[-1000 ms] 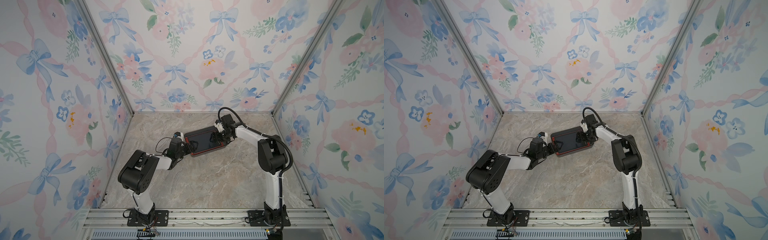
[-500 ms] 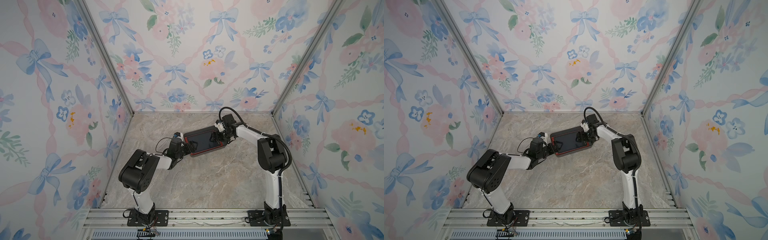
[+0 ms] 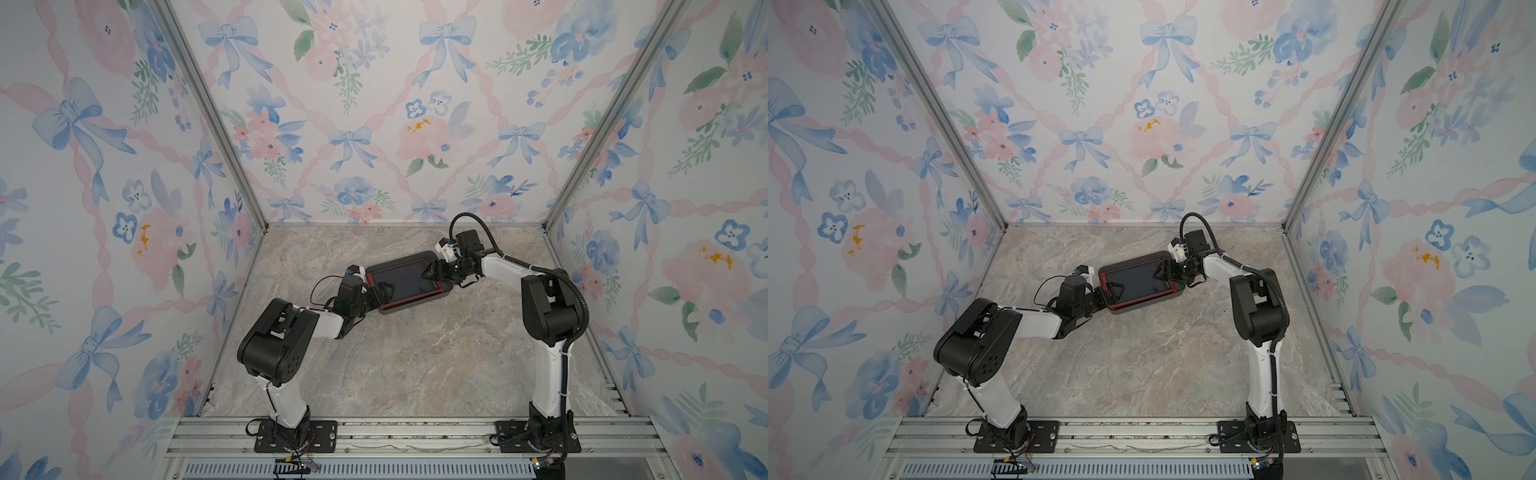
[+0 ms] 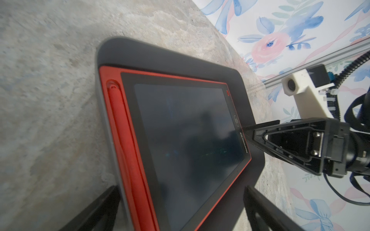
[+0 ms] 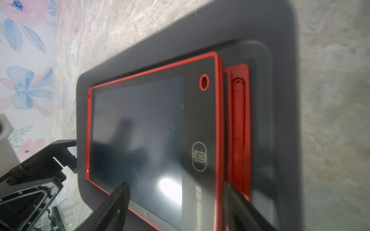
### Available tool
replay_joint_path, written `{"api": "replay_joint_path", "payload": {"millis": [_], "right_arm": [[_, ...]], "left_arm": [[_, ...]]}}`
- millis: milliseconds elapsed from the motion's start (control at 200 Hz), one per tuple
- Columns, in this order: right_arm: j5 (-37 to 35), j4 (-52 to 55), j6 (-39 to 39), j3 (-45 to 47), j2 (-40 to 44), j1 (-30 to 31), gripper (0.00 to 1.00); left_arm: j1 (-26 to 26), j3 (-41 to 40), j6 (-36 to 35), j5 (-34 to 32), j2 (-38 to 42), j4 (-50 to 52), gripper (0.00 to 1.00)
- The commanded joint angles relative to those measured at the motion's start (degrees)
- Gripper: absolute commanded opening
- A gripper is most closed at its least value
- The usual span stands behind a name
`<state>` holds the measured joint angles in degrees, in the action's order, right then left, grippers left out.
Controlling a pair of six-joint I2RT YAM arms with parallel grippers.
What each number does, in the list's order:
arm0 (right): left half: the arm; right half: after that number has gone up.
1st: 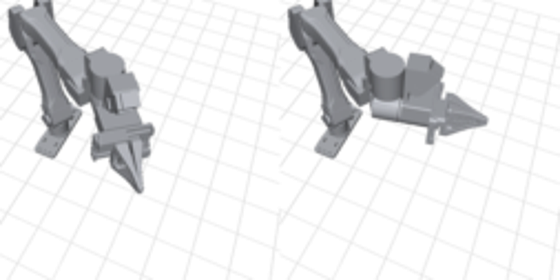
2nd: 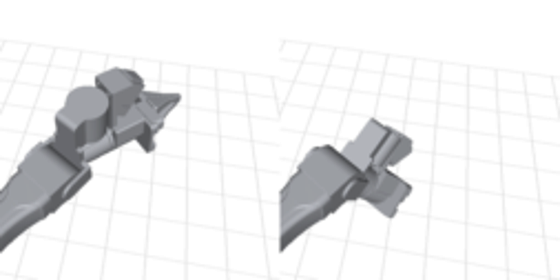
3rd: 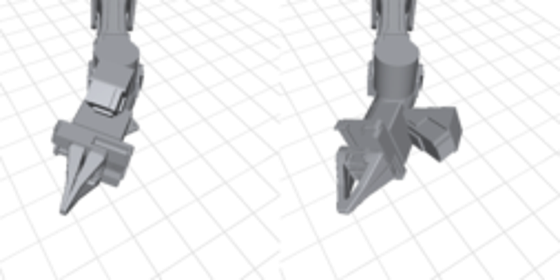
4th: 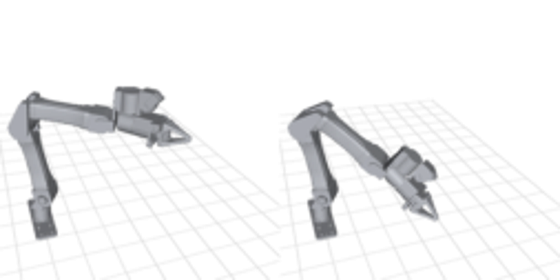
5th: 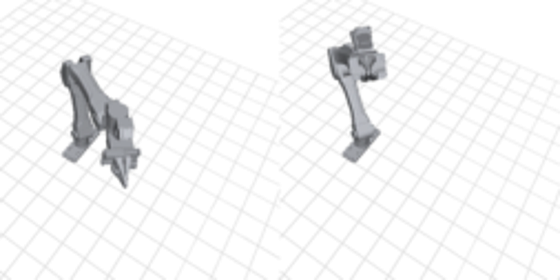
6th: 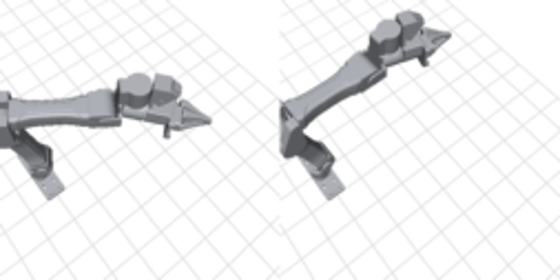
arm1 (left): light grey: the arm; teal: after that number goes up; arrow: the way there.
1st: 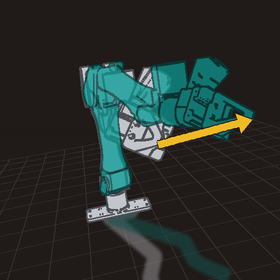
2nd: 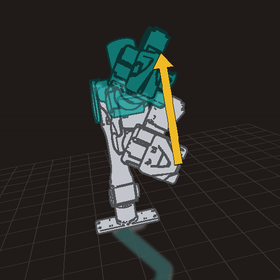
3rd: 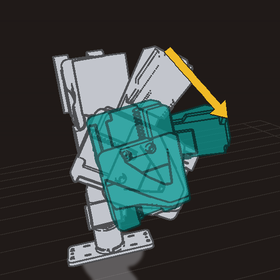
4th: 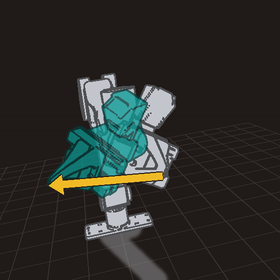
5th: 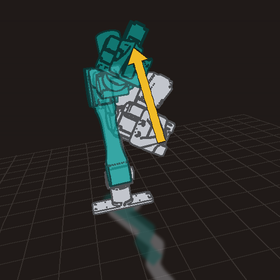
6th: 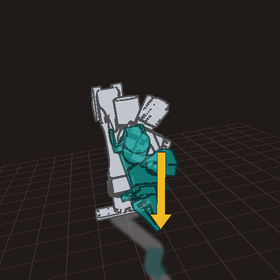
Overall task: Take out the writing tablet from the storage box
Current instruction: Pick up the writing tablet from the storage box.
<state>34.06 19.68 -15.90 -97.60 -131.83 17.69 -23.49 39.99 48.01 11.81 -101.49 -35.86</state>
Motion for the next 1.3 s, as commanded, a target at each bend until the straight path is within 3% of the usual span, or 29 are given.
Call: {"api": "replay_joint_path", "payload": {"millis": [0,410,895,1295], "right_arm": [[13.41,-0.56,-1.42,1.73,0.11,2.43,0.71],[16.62,-9.88,-8.29,6.29,2.20,1.38,0.66],[0.68,1.46,-1.81,-1.21,-0.61,4.50,0.67],[-2.77,1.68,-1.41,-2.11,-1.59,5.23,0.68]], "left_arm": [[-0.53,1.68,-1.07,3.45,-1.42,-1.71,0.98],[-0.33,1.53,-1.25,2.88,-1.04,-1.60,0.98],[4.52,-3.59,-2.75,2.87,6.83,-0.65,0.98],[8.02,-1.32,-10.99,6.31,11.03,12.76,0.98]]}}
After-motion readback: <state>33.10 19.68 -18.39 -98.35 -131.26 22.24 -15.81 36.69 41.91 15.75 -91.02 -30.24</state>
